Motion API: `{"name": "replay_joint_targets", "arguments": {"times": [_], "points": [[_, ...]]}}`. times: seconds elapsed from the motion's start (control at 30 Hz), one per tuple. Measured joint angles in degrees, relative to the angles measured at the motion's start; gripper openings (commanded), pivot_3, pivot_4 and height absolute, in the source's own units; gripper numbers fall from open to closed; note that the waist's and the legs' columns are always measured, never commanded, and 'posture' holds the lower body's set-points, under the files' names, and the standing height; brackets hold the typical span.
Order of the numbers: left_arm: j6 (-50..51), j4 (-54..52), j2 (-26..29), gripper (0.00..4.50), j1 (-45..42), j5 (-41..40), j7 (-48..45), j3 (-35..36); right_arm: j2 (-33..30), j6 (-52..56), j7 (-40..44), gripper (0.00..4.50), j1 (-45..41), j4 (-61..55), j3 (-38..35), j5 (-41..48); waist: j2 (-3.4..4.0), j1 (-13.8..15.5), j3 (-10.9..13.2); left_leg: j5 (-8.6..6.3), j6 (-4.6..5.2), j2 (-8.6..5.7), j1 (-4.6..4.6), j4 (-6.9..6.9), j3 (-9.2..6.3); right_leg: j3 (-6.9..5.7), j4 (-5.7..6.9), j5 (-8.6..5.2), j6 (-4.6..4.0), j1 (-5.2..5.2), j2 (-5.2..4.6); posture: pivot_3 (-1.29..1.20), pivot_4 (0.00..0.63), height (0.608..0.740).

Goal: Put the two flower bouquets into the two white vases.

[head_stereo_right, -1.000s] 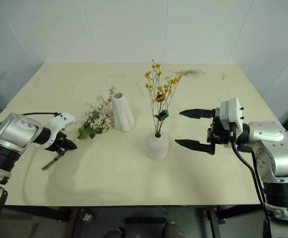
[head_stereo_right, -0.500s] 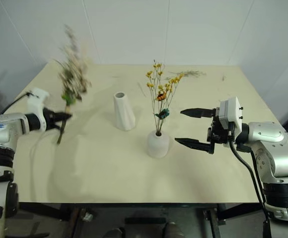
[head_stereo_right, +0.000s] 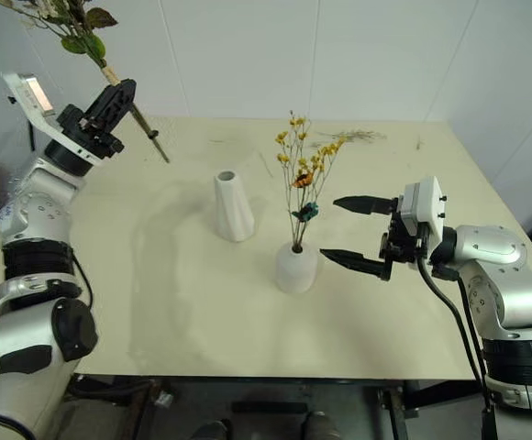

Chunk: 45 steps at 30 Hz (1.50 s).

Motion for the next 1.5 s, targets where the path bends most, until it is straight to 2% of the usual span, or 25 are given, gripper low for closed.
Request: {"name": "replay_joint_targets", "arguments": {"times": [0.67, 1.0, 1.5], "points": [[-8.77, 12.97, -6.05, 0.01, -3.55, 3.11, -6.74, -5.50, 0.99, 0.58, -6.93, 4.50, 5.24, -6.95, -0.58, 0.78, 0.00, 0.02, 0.00, -0.01, 0.01, -0.01, -0.02, -0.03, 0.00, 0.00, -0.09, 0.00, 0.01, 0.00, 0.01, 0.00, 0.150, 0.740], [-14.73, 17.35, -6.21, 0.01, -4.19, 4.26, -8.35, -5.36, 1.03, 1.40, -9.69, 4.50, 6.89, -8.88, -0.60, 1.54, 0.00, 0.13, 0.00, 0.00, 0.01, -0.02, 0.01, -0.01, -0.01, 0.01, -0.09, 0.00, 0.03, 0.07, 0.00, 0.00, 0.150, 0.740], [-13.11, 20.69, -5.56, 0.01, -8.12, 4.25, -9.70, -4.75, 1.37, 1.39, -10.59, 4.50, 7.22, -9.15, -0.60, 2.00, 0.00, 0.06, 0.00, 0.00, 0.02, -0.02, 0.00, -0.04, -0.01, 0.00, -0.14, 0.01, 0.04, 0.05, 0.01, 0.00, 0.150, 0.740]]}}
